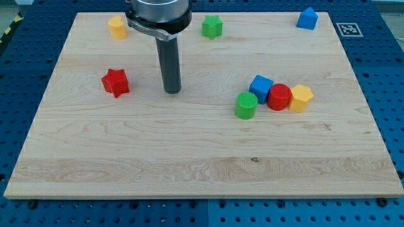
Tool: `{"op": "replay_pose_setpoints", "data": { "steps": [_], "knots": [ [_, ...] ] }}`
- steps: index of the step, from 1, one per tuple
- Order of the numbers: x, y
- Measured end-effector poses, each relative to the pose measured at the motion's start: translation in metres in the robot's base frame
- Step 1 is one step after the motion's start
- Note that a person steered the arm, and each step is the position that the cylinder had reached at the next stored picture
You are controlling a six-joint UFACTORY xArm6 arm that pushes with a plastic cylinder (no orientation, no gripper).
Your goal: Move your arm towards the cube
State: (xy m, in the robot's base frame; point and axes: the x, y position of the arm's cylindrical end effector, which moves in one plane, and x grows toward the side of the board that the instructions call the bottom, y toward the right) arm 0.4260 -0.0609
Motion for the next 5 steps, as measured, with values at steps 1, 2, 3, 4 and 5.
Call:
{"op": "replay_pose_setpoints", "data": {
  "steps": [1, 2, 3, 4, 5],
  "knots": [
    [0.000, 0.003],
    [0.000, 0.017],
    [0.000, 0.030],
    [0.000, 0.063],
    [0.000, 0.094]
  ]
}}
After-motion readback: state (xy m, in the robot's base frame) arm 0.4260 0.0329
